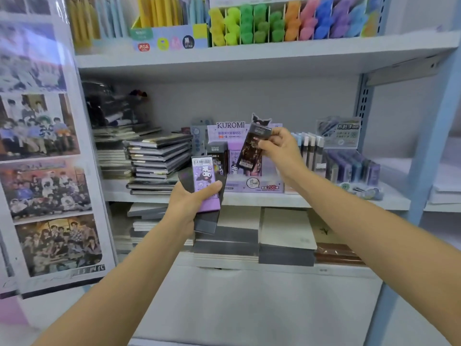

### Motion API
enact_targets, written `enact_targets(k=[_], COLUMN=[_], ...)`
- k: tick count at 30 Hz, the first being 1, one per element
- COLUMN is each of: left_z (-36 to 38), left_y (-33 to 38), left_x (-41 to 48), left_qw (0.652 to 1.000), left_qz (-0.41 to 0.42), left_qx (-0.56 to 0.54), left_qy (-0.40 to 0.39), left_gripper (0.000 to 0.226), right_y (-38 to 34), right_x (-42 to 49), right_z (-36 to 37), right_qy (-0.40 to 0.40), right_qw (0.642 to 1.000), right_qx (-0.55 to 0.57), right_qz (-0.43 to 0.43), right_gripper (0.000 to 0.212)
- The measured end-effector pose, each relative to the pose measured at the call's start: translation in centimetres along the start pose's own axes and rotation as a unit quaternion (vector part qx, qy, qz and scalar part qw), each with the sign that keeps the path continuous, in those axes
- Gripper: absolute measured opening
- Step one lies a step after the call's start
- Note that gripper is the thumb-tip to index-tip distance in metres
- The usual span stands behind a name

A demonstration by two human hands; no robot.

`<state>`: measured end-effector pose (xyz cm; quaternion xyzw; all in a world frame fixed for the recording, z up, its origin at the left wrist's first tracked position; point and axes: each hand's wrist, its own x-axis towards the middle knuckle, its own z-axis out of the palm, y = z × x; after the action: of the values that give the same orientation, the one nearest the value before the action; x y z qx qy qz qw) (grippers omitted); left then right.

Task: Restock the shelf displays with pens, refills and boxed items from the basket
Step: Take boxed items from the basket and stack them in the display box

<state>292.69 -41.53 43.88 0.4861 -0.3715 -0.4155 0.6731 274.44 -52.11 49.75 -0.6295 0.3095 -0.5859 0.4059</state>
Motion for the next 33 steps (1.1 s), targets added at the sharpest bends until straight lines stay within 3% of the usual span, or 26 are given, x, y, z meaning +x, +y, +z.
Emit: enact_targets(k=[7,14,21,25,30,33], left_z=[-1.3,-1.2,-0.5,-0.1,0.3,0.5], left_y=[-0.2,-0.9,-0.9,-0.9,-1.0,-0.9], left_x=[2.5,3.7,3.4,3.2,3.1,3.1], left_qw=[1.000,1.000,1.000,1.000,1.000,0.999], left_qz=[-0.008,-0.018,-0.016,-0.015,-0.017,-0.015], left_qx=[0.007,0.009,0.002,0.007,0.014,0.012], left_qy=[-0.003,-0.009,-0.021,-0.022,-0.019,-0.025], left_gripper=[0.053,0.055,0.054,0.058,0.062,0.060], right_y=[2.1,2.7,0.5,1.1,1.6,2.4], right_x=[3.7,4.7,6.0,5.8,6.1,5.8], right_z=[0.8,0.2,-0.8,-0.6,-1.0,-0.6], right_qy=[0.012,-0.028,-0.144,-0.126,-0.157,-0.101], right_qw=[0.982,0.929,0.918,0.912,0.892,0.881], right_qx=[-0.185,-0.360,-0.368,-0.386,-0.423,-0.456], right_qz=[-0.041,-0.078,-0.024,-0.048,-0.026,-0.078], right_gripper=[0.021,0.022,0.027,0.029,0.032,0.035])
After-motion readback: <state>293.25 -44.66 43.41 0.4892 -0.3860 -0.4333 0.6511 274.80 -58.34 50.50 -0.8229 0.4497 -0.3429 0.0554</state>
